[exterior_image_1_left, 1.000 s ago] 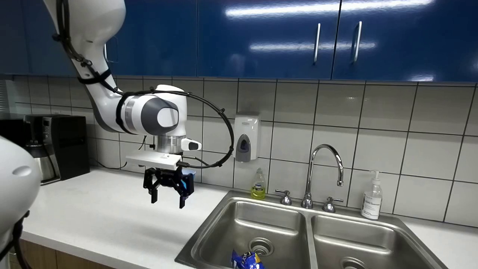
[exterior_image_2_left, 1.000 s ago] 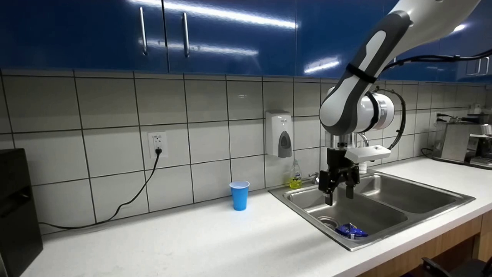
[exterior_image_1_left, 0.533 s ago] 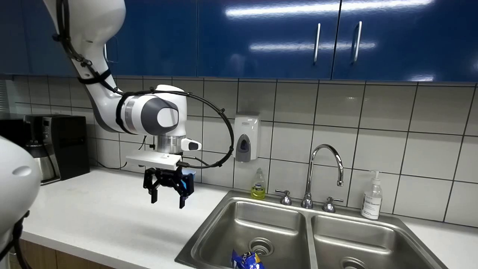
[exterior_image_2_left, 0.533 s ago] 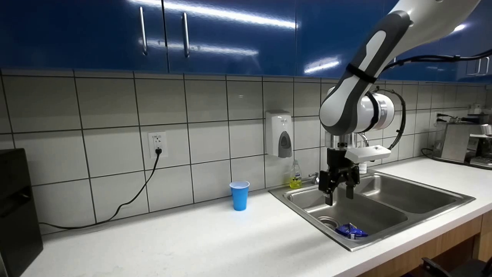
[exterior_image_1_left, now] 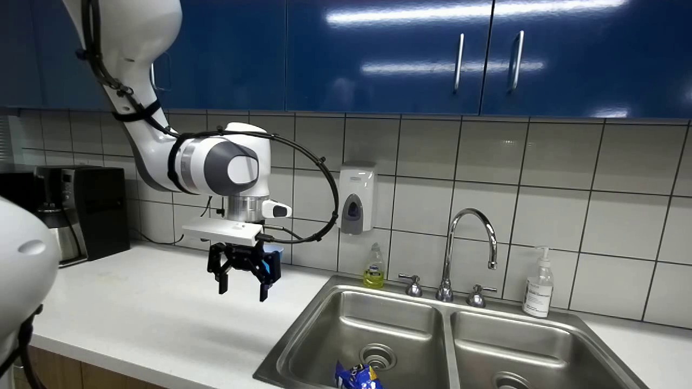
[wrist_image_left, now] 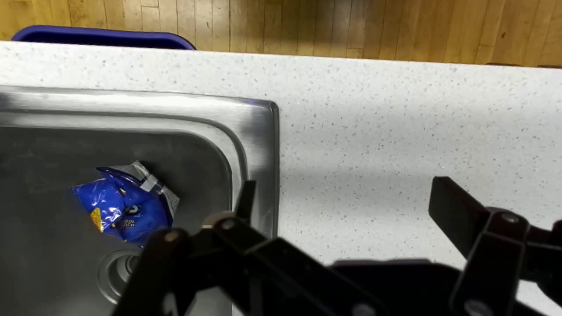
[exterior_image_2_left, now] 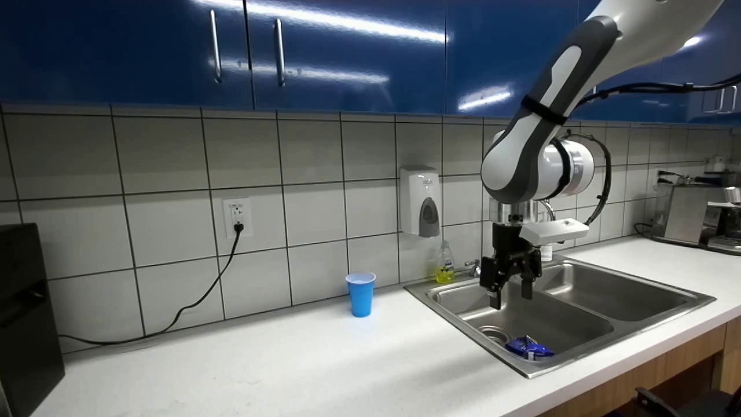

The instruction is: Put the blue packet in the left sink

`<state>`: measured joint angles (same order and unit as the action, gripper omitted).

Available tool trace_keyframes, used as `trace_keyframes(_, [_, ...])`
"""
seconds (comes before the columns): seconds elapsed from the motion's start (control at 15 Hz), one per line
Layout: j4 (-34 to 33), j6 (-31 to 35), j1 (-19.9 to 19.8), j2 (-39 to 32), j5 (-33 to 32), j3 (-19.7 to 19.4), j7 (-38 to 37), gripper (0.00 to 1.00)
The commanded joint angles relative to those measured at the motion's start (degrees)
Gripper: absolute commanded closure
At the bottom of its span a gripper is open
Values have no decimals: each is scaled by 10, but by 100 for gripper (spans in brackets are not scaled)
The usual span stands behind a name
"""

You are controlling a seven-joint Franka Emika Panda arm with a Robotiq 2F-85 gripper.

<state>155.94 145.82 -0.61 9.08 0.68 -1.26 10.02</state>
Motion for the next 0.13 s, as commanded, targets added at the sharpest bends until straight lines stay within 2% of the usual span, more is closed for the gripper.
trace_keyframes(0.0, [0,-1,3,0,-1,-3,-1,0])
trace_keyframes(0.07, [0,-1,3,0,-1,-3,-1,0])
